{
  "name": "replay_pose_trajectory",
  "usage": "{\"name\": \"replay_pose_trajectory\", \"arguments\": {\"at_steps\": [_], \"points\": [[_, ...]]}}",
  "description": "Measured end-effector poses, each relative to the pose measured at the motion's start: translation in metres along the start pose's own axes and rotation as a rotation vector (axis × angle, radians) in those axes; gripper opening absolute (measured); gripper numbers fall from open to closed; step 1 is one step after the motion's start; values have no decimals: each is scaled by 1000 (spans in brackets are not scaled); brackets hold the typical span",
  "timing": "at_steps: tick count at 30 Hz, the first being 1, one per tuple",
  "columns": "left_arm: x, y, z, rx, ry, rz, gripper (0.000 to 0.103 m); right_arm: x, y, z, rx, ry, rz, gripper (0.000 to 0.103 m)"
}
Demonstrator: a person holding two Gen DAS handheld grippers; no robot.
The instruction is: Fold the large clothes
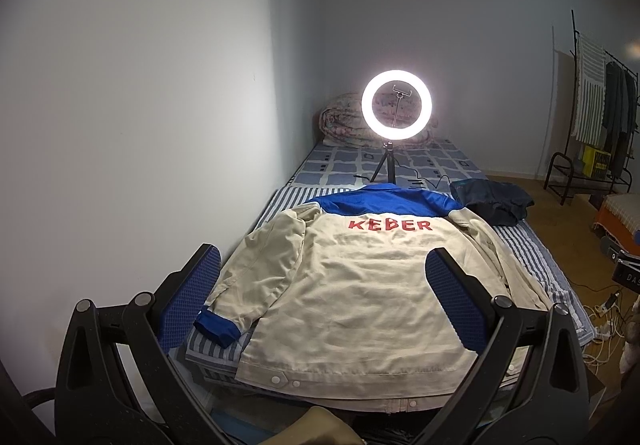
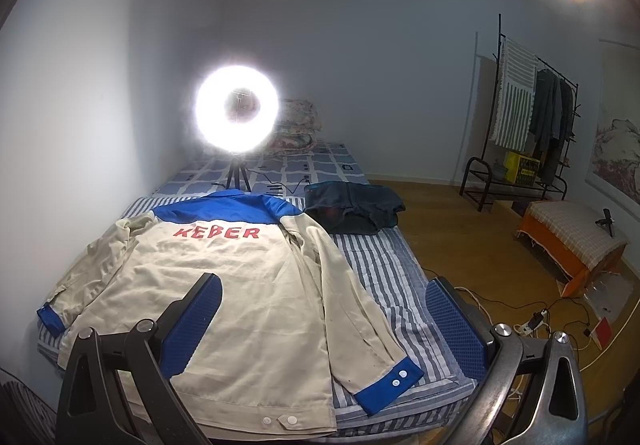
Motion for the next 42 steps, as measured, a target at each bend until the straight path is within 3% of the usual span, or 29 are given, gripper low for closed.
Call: {"name": "replay_pose_trajectory", "arguments": {"at_steps": [27, 42], "points": [[-7, 3, -2, 1, 11, -5, 103, -13, 0, 1, -2, 2, -20, 103], [-33, -11, 20, -29, 26, -51, 103, -42, -6, -3, 23, 59, -47, 103]]}}
Point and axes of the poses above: each gripper's, at about its wrist camera, not at the fingertips, and y roughly against the way its jaws point, x to its right, z to its underside, the point moved 2 cm from there along -y, roughly the way its jaws point, and after that the axes turned 3 degrees about y, right-handed, at the moved point
